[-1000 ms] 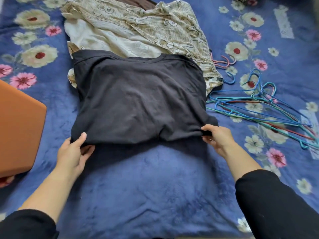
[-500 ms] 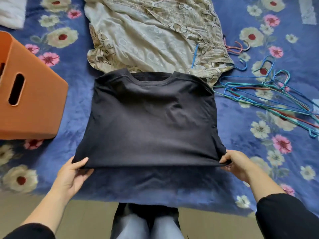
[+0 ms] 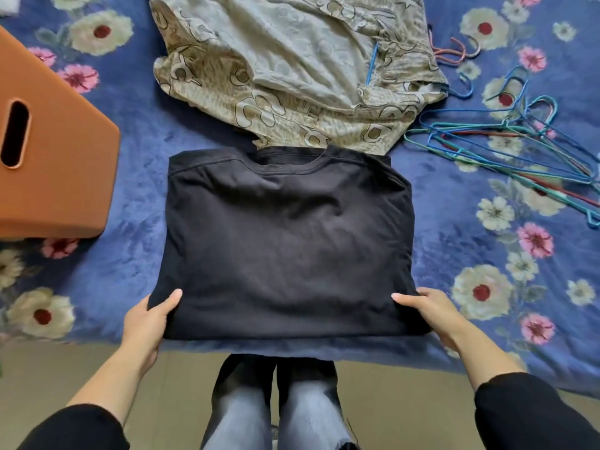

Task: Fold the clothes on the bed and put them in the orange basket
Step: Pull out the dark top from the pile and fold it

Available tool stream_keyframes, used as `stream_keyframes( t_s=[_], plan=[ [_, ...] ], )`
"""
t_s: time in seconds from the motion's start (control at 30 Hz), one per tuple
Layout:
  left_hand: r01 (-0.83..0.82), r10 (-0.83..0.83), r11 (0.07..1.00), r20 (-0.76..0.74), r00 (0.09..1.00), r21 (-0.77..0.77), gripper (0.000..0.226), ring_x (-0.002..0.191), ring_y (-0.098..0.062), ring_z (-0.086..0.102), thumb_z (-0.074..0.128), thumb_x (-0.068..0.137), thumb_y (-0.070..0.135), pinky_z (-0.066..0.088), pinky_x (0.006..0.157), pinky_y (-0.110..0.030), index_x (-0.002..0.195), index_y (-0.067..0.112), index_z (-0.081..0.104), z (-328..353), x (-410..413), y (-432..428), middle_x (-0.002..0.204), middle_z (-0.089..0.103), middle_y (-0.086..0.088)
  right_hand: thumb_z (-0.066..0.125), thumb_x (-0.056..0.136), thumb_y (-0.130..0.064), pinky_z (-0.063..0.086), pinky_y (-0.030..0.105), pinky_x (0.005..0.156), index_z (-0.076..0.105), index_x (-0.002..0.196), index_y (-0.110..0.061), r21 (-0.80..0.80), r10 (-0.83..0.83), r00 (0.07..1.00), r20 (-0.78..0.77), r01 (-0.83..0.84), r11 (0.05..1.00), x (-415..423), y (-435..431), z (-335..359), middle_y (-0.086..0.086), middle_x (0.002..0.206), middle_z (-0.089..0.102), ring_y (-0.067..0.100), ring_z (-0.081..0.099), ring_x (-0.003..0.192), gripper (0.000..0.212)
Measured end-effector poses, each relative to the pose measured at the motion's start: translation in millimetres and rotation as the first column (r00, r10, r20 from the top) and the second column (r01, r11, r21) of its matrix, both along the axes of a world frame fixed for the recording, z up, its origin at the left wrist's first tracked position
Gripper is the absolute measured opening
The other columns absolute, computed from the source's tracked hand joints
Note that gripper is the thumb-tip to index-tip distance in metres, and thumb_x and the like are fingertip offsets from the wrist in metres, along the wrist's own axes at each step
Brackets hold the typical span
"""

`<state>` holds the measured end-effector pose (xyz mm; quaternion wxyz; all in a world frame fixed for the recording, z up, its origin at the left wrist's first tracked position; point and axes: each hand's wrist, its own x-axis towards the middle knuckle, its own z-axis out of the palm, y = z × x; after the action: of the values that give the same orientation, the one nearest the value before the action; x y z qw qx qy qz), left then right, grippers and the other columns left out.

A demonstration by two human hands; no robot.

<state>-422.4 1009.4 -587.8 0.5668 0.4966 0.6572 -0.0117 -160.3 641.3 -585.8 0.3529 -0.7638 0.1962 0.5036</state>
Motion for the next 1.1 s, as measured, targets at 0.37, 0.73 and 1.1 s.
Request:
stream_keyframes(
  t_s=[0.37, 0.73, 1.1],
  plan=[
    [0.67, -0.468, 0.536, -0.48, 0.742, 0.514, 0.067, 0.127, -0.039, 0.035, 0.068, 0.078, 0.013, 0.035, 0.101, -0.053, 0.139, 0.011, 0.042, -7.6, 30.8, -26.9, 0.142, 0.039, -0.021, 0.074, 0.074, -0.02, 0.053, 0.041, 0.084, 0.069, 0.099, -0.009, -0.12, -0.182, 0.98, 0.074, 0.19, 0.974, -27.3, 25.3, 0.5, 0.008, 0.097, 0.072, 0.029, 0.067, 0.093, 0.028],
    [0.928, -0.937, 0.345, 0.119, 0.33, 0.14, 0.044, 0.148, -0.017, 0.014, 0.04, 0.099, 0.014, 0.015, 0.117, -0.034, 0.141, 0.024, 0.047, -13.3, 121.7, -67.9, 0.157, 0.027, 0.002, 0.057, 0.081, -0.005, 0.05, 0.029, 0.06, 0.052, 0.075, -0.014, 0.385, -0.48, 0.864, -0.151, 0.499, 0.777, -42.5, 142.8, 85.2, 0.004, 0.066, 0.058, 0.018, 0.059, 0.061, 0.012],
    [0.073, 0.177, 0.822, 0.375, 0.91, -0.565, 0.059, 0.109, -0.026, 0.063, 0.029, 0.098, 0.056, 0.046, 0.09, -0.044, 0.125, 0.014, 0.059, -2.9, 30.3, 82.4, 0.12, 0.067, -0.012, 0.064, 0.086, -0.031, 0.051, 0.022, 0.066, 0.032, 0.144, -0.045, 0.462, 0.561, 0.826, -0.046, -0.481, 0.745, -145.8, 276.4, 44.2, 0.0, 0.104, 0.066, 0.007, 0.061, 0.077, 0.068]
  ],
)
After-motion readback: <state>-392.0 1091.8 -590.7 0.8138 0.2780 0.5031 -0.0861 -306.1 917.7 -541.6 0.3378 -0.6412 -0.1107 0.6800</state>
